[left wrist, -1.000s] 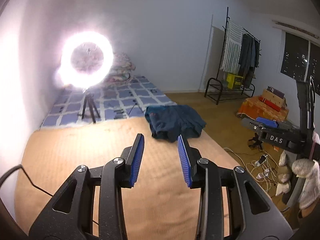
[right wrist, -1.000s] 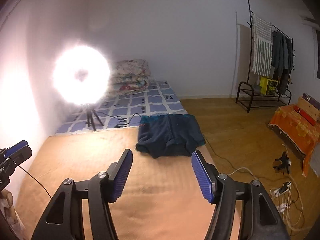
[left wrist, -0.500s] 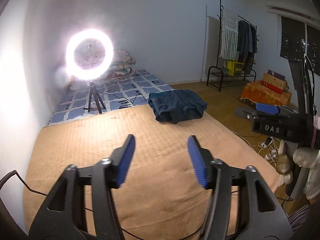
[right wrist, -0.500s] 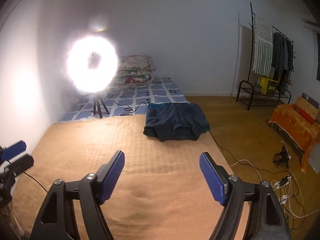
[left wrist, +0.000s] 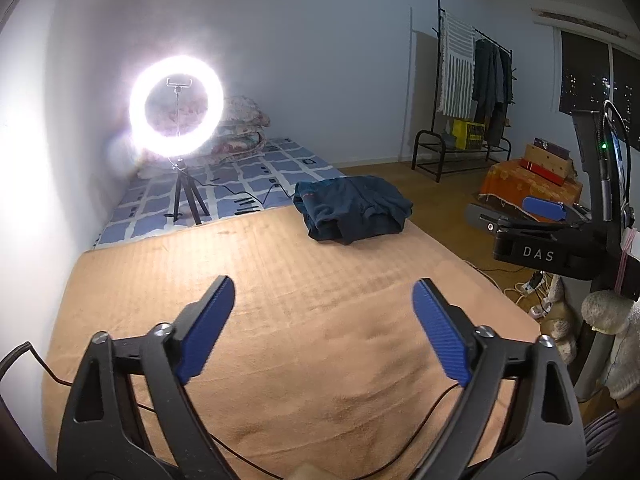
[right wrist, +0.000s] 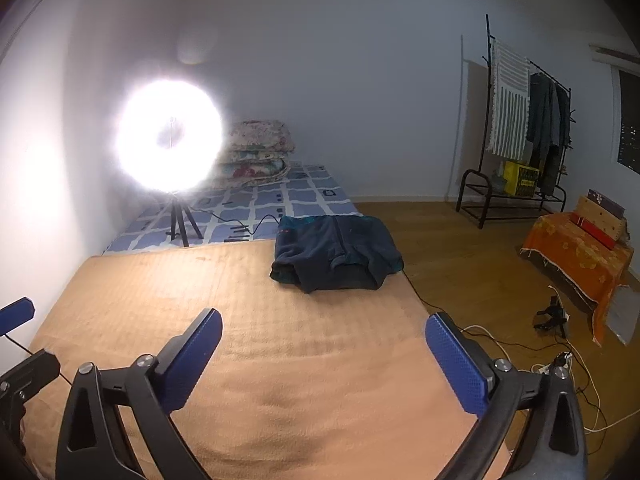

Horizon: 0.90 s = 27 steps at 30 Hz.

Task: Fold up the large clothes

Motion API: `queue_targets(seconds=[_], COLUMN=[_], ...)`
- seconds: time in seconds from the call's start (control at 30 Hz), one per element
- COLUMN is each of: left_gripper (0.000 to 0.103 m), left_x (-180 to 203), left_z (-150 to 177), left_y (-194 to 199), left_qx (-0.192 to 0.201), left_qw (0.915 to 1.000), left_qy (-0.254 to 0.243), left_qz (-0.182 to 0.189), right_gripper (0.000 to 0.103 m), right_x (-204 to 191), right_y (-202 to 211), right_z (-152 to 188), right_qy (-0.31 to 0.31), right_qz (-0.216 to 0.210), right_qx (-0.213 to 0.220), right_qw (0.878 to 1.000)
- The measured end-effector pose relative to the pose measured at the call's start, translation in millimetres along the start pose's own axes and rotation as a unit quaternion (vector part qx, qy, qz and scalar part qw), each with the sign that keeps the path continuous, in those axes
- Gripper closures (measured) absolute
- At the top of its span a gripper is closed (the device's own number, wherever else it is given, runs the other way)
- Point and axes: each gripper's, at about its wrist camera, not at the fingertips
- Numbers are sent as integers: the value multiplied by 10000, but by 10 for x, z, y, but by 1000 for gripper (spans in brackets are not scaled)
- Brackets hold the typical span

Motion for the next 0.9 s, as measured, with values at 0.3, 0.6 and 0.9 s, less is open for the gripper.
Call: queue_targets(seconds=[0.3, 0.6, 0.9], left_gripper=[2, 0, 0], left_x=[-14, -11, -58], left_z=[17, 21, -4], left_y=[25, 51, 40], left_qx=[86, 122, 49], left_qw=[9999, 9989, 9976], left_qy=[-10, -112, -105], left_qz=[-144, -434, -687], right_gripper=[0, 0, 0], right_x=[-65, -75, -46], right_y=[-20, -7, 5], right_z=[29, 35, 37], right_qy=[105, 96, 41], right_qz=[19, 5, -6], right_qx=[1, 49, 96], right_qw=[9999, 9999, 9999])
Point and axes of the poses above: each gripper's, at about its wrist camera, not at the fingertips, and y roughly against the way its jaws point, x to its right, z to its underside, and after that the axes turned 6 degrees about x, right-handed
